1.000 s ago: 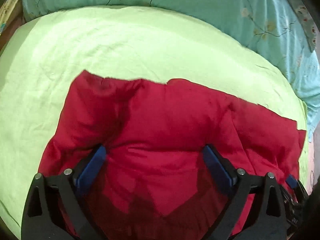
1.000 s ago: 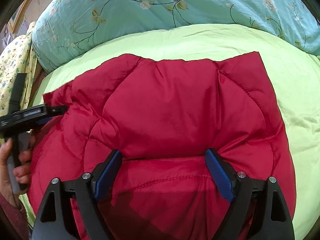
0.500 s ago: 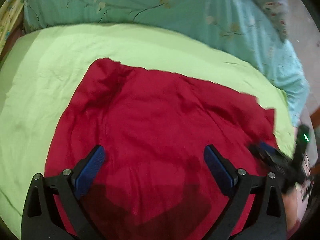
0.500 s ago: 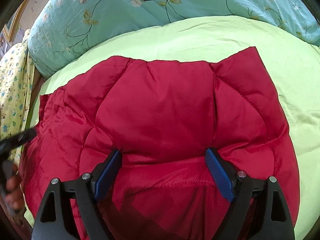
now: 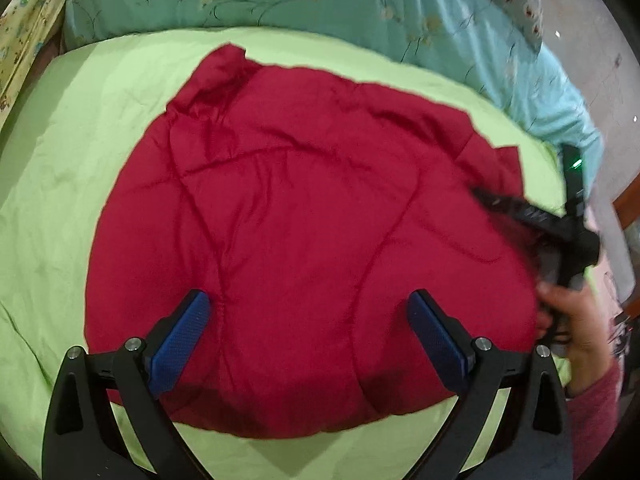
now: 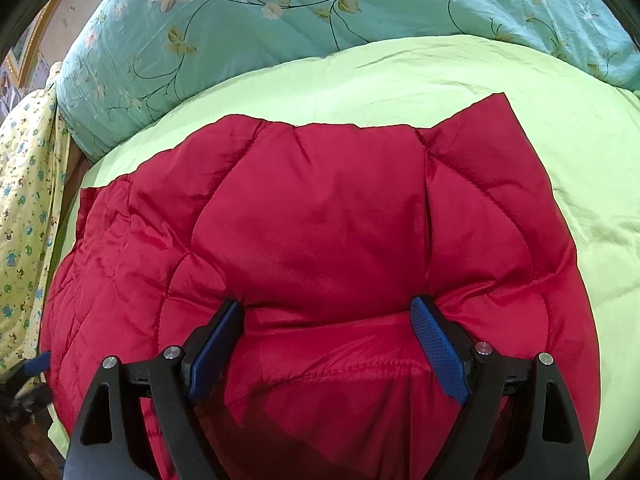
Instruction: Fold large clothes
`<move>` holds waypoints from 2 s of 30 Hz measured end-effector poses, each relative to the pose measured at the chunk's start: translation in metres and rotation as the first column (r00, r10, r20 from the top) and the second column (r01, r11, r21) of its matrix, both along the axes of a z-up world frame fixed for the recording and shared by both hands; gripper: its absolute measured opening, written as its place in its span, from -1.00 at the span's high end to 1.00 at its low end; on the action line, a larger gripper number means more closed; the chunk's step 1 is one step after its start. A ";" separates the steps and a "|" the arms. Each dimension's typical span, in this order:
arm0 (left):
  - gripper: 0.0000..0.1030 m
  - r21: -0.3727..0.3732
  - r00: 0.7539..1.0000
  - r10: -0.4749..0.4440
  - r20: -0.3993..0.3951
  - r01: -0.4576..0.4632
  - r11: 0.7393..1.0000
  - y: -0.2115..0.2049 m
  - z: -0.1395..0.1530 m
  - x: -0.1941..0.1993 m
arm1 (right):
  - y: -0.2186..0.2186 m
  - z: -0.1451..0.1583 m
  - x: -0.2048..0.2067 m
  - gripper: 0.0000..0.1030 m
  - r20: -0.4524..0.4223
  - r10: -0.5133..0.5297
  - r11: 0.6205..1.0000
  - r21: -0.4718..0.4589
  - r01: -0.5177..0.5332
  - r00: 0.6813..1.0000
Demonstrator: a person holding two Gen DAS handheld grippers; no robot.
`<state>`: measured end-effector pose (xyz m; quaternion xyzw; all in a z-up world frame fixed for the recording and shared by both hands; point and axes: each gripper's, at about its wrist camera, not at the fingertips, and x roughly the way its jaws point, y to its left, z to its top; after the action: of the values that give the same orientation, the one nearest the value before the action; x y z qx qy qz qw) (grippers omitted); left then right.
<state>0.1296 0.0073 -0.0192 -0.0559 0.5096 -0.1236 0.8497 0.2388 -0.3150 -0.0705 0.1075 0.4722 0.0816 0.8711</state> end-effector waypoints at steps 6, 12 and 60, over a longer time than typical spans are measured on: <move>-0.95 0.039 1.000 0.008 -0.001 -0.008 0.999 -0.005 -0.013 0.004 | -0.006 0.022 -0.028 -0.70 0.059 -0.016 0.999 0.032 0.014 0.998; -0.96 0.039 1.000 0.016 0.012 -0.016 0.999 -0.008 -0.013 0.001 | 0.004 0.047 -0.093 -0.70 0.136 0.043 0.999 0.026 -0.047 0.990; -1.00 0.124 1.000 0.004 0.026 -0.008 0.992 -0.023 -0.010 -0.002 | 0.018 0.014 -0.099 -0.76 0.048 0.067 0.993 -0.101 -0.062 0.997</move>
<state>0.1278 -0.0161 -0.0296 -0.0027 0.5053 -0.0897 0.8583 0.1395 -0.2969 -0.0570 0.0467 0.4562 0.0889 0.8842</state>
